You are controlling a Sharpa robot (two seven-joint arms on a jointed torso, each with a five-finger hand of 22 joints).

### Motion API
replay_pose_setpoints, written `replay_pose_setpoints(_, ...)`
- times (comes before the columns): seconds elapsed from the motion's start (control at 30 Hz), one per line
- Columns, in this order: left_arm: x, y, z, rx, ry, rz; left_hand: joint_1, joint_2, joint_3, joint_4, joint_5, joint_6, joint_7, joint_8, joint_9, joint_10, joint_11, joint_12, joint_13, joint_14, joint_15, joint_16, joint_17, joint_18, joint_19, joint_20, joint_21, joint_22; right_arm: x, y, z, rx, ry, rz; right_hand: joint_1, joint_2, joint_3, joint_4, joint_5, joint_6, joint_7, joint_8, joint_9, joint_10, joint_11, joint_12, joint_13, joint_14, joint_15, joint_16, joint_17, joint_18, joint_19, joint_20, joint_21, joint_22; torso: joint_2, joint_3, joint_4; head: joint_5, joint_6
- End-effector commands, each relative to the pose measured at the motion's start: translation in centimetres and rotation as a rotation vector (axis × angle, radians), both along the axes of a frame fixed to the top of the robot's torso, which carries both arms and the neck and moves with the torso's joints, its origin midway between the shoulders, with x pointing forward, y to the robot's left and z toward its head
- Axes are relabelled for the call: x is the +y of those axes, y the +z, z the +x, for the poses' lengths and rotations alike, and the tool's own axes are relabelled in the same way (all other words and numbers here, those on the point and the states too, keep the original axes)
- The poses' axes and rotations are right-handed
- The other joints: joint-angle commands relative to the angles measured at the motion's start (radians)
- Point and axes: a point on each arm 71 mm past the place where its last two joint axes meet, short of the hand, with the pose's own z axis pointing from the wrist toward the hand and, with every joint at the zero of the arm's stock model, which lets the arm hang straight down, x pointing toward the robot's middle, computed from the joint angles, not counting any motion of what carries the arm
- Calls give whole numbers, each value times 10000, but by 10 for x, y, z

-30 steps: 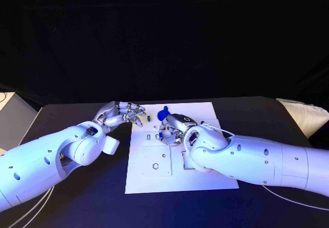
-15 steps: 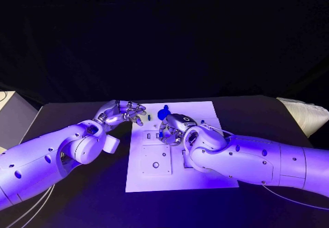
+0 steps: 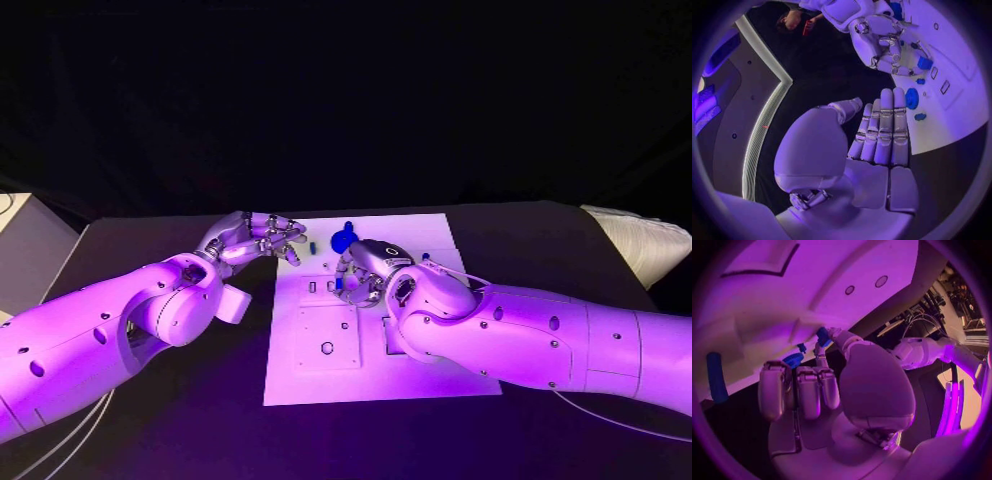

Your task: Assemble the parts on the task board

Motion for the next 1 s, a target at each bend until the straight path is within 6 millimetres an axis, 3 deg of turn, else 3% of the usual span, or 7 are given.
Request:
replay_pose_setpoints(0.03, -2, 0, -1, -22, -177, -24, -47, 15, -6, -43, -4, -21, -35, -67, 16, 70, 21, 26, 10, -47, -20, -20, 15, 42, -74, 21, 64, 13, 1, -1, 0, -53, 108, -184, -125, -8, -30, 24, -19, -77, 12, 8, -33, 1061, 86, 34, 2634, 1027, 98, 21, 2485, -159, 568, 70, -35, 921, 5, -4, 6, -9, -16)
replay_pose_setpoints(0.63, -1, 0, -1, 3, -181, -6, -52, 13, -2, -42, -4, -34, -32, -76, 17, 54, 24, 14, 8, -50, -18, -21, 18, 41, -80, 21, 70, 16, 0, -4, 1, 53, 156, -284, -333, -173, -201, 160, -176, -350, 113, -25, -90, 962, 171, -54, 2547, 1026, 216, 17, 2477, -153, 563, 171, -78, 896, 0, -2, -1, -3, -46)
replay_pose_setpoints(1.0, -1, 0, -1, 18, -196, 17, -58, 15, 3, -42, -3, -45, -29, -85, 19, 41, 28, 2, 7, -53, -15, -23, 22, 40, -89, 22, 79, 20, 1, -5, 2, 73, 318, -194, -363, -332, -619, 312, -290, -1040, 333, -344, -304, 203, 364, -730, 1896, 1028, 428, 22, 2493, -148, 543, 359, -128, 881, -1, -2, 1, -8, -44)
